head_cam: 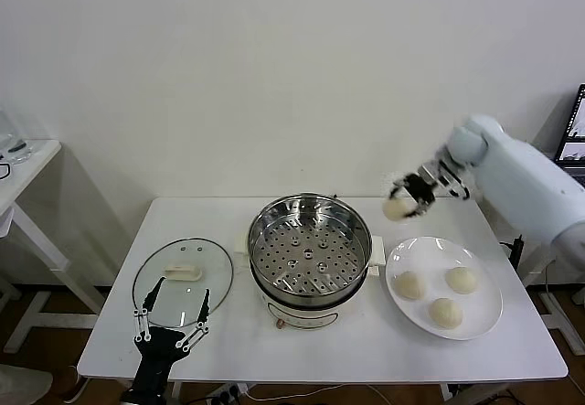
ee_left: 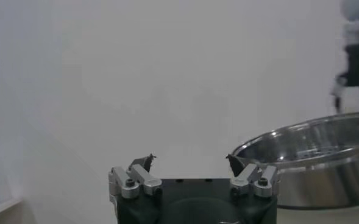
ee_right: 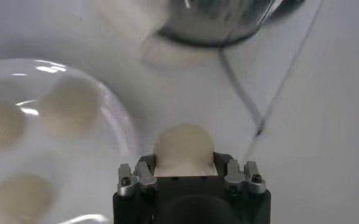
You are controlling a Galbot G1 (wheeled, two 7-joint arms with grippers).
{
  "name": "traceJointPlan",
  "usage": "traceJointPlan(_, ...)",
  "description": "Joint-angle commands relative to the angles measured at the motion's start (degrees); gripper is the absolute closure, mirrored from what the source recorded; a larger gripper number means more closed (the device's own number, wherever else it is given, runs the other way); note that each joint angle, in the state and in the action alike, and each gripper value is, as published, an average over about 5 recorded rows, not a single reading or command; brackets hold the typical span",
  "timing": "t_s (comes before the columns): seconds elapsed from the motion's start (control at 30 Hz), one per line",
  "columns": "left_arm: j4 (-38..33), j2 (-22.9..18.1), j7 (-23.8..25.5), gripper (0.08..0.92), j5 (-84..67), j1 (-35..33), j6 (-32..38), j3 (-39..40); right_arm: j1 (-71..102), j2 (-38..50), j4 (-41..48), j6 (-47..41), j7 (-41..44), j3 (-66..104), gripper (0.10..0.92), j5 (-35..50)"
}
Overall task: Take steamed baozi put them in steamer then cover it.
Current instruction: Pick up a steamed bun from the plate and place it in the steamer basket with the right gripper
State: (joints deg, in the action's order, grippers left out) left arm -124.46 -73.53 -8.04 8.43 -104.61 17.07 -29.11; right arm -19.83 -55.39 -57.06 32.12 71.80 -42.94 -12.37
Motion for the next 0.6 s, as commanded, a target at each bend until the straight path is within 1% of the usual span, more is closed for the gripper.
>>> traceJointPlan(0.03, -0.19, -0.02, -0.05, 0.177, -0.03, 0.01, 0.08, 0.05, -9.93, -4.70, -7.28, 8.83, 0.69, -7.39, 0.364, 2.66)
traceJointPlan(0.33, -0.69, -0.18, -0.16, 0.177, -0.06, -0.13, 0.17, -0.14, -8.01, -10.16, -10.77, 9.38, 2.04, -11.23, 0.368, 0.73)
traceJointPlan(0.6, -0.69, -0.31, -0.28, 0.177, -0.06, 0.11, 0.31, 0.09, -4.07, -12.78, -7.92, 8.48, 2.16, -13.18, 0.367, -2.35)
